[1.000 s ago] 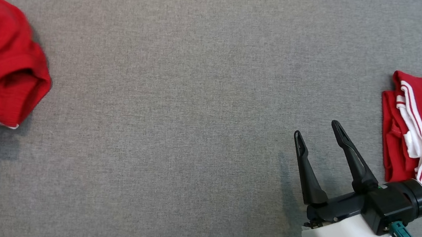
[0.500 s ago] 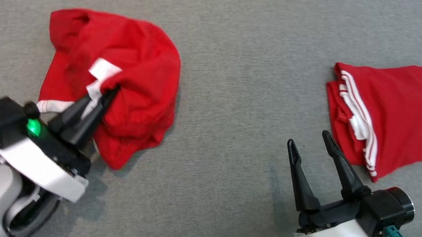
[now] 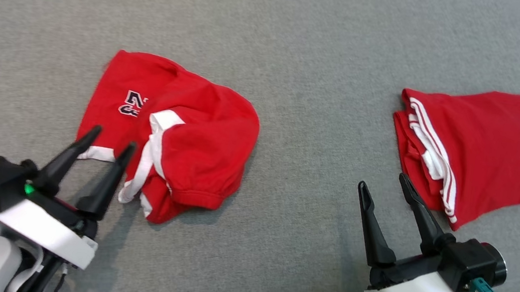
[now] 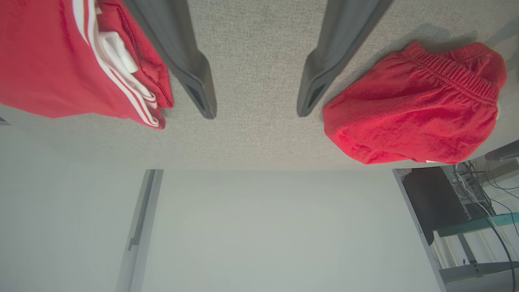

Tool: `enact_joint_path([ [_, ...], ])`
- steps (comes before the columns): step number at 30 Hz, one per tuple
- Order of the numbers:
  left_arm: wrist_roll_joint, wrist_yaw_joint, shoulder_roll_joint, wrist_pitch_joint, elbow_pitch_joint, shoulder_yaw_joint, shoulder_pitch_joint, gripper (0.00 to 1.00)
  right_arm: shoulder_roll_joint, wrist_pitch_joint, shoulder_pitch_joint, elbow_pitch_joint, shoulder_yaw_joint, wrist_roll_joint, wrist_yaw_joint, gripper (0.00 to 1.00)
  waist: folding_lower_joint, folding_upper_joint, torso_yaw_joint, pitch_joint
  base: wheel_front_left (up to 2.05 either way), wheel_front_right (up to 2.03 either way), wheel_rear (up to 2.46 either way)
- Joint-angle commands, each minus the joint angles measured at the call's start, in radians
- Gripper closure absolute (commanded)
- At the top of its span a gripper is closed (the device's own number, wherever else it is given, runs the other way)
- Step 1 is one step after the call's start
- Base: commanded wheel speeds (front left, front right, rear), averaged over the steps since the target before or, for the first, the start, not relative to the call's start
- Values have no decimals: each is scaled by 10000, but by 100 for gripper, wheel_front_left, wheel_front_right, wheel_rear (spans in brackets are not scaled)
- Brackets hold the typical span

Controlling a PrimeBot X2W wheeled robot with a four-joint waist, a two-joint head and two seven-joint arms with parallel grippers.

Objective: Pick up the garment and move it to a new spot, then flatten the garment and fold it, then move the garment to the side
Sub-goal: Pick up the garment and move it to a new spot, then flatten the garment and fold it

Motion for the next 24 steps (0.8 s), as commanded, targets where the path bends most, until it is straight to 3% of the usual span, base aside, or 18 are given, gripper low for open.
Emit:
enact_joint_path([
  [1, 147, 4, 168, -102, -3, 931, 44, 0, -47, -115, -351, -32, 119, 95, 14, 0, 0, 0, 442, -437, 0, 0, 0],
  [3, 239, 4, -23, -102, 221, 1541, 243, 0, -47, -116, -553, 221, 119, 123, 14, 0, 0, 0, 702, -682, 0, 0, 0],
  [5, 768, 4, -545, -103, 930, 3046, 763, 0, -47, -119, -1032, 1059, -34, 210, 14, 0, 0, 0, 1487, -1389, 0, 0, 0],
  [8, 1213, 4, -897, -103, 1464, 3625, 1172, 0, -47, -124, -1134, 1738, -255, 284, 14, 0, 0, 0, 1941, -1928, 0, 0, 0],
  [18, 2059, 4, -1988, -103, 1911, 4777, 2222, 0, -47, -133, -706, 2542, -698, 269, 14, 0, 0, 0, 2352, -2714, 0, 0, 0],
  [24, 2332, 4, -2254, -103, 1825, 5194, 2715, 0, -47, -134, -369, 2708, -765, 280, 14, 0, 0, 0, 2575, -2724, 0, 0, 0],
])
